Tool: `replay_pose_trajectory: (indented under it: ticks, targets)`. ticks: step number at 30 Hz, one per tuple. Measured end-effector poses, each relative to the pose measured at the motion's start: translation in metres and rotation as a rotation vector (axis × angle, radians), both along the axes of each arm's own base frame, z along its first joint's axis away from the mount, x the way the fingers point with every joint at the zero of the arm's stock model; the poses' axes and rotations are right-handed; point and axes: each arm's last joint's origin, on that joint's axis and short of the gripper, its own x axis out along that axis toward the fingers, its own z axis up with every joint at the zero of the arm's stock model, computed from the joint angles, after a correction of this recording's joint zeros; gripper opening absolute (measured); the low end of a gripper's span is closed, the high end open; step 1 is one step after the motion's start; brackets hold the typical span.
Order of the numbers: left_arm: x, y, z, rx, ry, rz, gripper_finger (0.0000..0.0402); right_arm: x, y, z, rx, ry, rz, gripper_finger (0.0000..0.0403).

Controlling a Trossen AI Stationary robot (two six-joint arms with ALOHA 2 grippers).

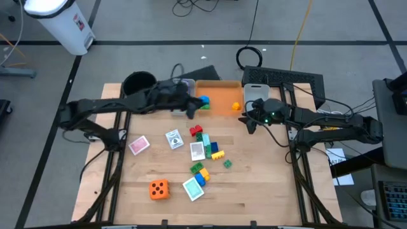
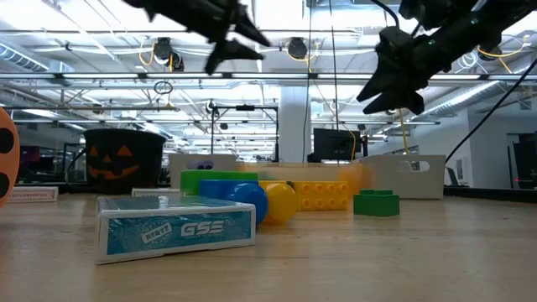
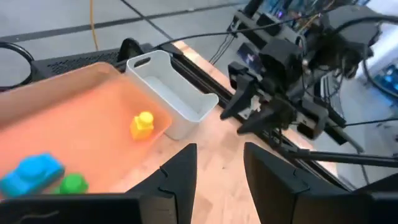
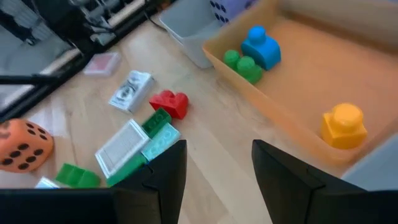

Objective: Pick & Place Toys
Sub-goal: Put the bottom dark green game piece into the orange bin

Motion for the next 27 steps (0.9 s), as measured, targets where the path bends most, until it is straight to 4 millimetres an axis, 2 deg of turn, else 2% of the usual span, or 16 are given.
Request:
replay_pose_trajectory:
  ticks: [3, 9, 12, 18, 21, 27]
  targets:
    - [-0.022, -0.014, -0.011, -0.019, 0.018, -0.002, 0.0136, 0.003, -0.001, 0.007, -0.019, -0.074, 0.004, 0.0171]
    - [-0.047, -0.039, -0.026, -0.053, 0.053, -0.06, 0.0136, 0.02, 0.009, 0.021, -0.079, -0.264, 0.186, 0.0171]
    - [-0.054, -0.047, -0.032, -0.077, 0.109, -0.08, 0.0136, 0.032, 0.016, 0.014, -0.068, -0.264, 0.228, 0.017]
    - [-0.064, -0.06, -0.041, -0.083, 0.258, -0.142, 0.0136, 0.061, 0.026, -0.016, 0.04, -0.191, 0.254, 0.0157]
    - [-0.068, -0.066, -0.047, -0.078, 0.343, -0.186, 0.0136, 0.077, 0.03, -0.026, 0.069, -0.176, 0.266, 0.0148]
    - [-0.078, -0.076, -0.059, -0.045, 0.505, -0.297, 0.0136, 0.117, 0.046, -0.01, 0.067, -0.166, 0.336, 0.0133]
